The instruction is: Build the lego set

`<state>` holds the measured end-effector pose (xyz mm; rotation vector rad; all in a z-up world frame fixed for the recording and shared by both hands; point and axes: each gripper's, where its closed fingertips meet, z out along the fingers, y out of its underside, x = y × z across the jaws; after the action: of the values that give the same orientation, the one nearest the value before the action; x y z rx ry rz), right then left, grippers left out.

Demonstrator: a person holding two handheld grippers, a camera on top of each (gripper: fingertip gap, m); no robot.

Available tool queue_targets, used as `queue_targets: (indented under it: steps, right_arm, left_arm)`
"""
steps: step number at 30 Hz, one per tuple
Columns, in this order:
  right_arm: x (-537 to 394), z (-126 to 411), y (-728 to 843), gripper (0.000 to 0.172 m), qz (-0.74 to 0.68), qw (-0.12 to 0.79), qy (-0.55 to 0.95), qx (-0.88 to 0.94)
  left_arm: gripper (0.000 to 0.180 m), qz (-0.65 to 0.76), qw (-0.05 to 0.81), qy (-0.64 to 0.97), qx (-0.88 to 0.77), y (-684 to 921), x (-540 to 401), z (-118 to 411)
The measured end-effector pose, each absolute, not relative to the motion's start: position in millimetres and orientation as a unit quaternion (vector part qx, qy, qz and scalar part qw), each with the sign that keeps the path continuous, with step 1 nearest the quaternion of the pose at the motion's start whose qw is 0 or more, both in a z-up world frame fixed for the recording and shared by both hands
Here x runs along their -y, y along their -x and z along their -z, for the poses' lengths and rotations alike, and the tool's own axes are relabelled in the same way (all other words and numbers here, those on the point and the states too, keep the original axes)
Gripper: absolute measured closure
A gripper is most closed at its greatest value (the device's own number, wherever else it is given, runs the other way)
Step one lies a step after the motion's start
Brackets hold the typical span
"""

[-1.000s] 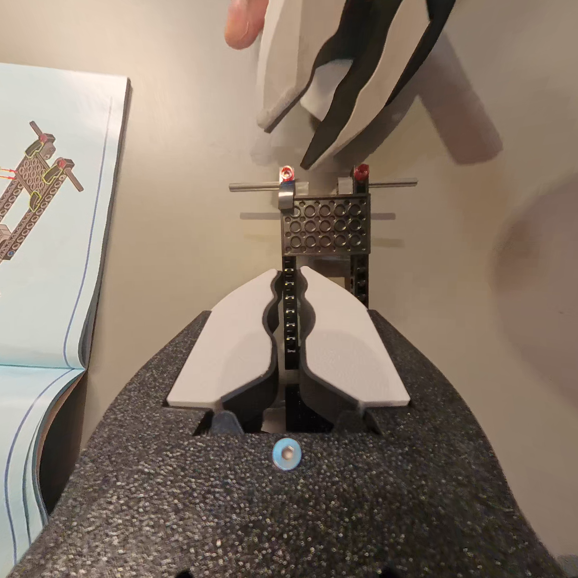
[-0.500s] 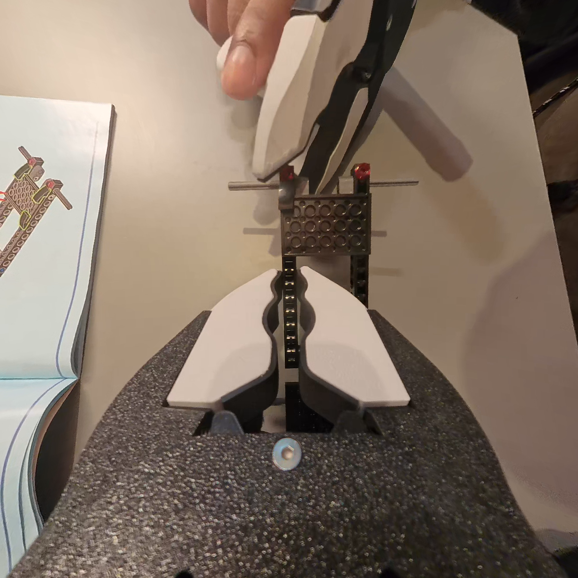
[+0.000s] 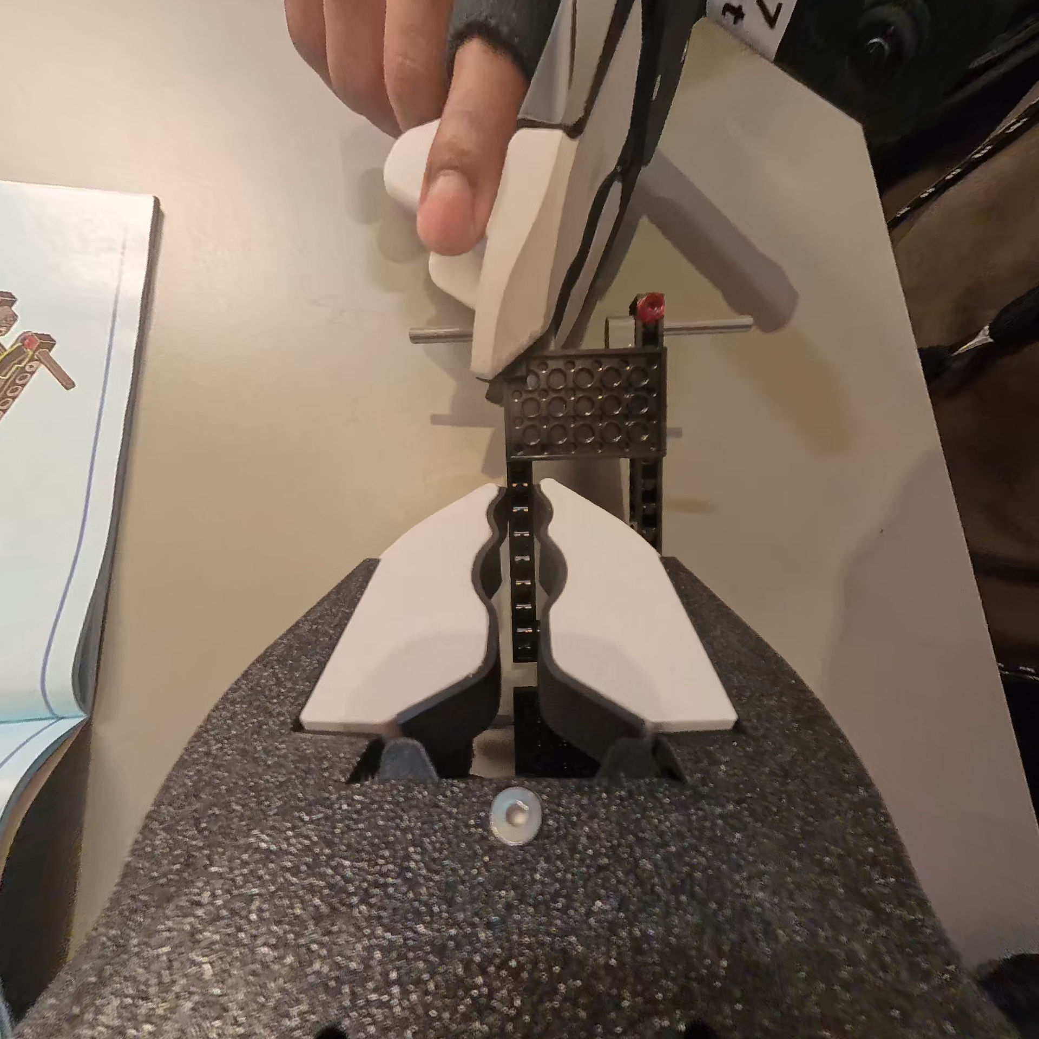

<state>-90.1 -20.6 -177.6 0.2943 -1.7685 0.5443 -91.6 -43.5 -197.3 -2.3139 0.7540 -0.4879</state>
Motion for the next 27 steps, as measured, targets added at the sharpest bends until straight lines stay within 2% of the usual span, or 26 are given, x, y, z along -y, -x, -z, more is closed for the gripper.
queue_targets:
  steps: [10,12,15,19,22,27]
  right_arm:
    - [18.4,182.4,87.8,0.154,-0.246,0.547,-0.095,0.795]
    - [15.0,182.7,91.3,0.154,-0.254,0.537,-0.07,0.801]
    - [7.2,182.9,97.9,0.154,-0.264,0.523,-0.023,0.81]
    - [-6.8,181.3,107.4,0.154,-0.285,0.503,0.06,0.814]
    - [-17.2,179.9,113.6,0.154,-0.305,0.484,0.123,0.811]
    - [-27.2,176.0,119.4,0.153,-0.332,0.462,0.2,0.798]
  left_arm:
    - [0.172,0.229,0.326,0.878,-0.267,87.3,42.6,200.6]
    - [0.164,0.201,0.34,0.885,-0.245,95.9,37.2,198.1]
    - [0.151,0.134,0.38,0.892,-0.207,113.8,33.0,183.8]
    - [0.148,0.059,0.482,0.856,-0.178,118.4,46.2,142.0]
    - [0.154,0.102,0.511,0.835,-0.177,95.3,69.8,132.8]
    - [0.157,0.203,0.488,0.841,-0.113,66.6,72.8,173.3]
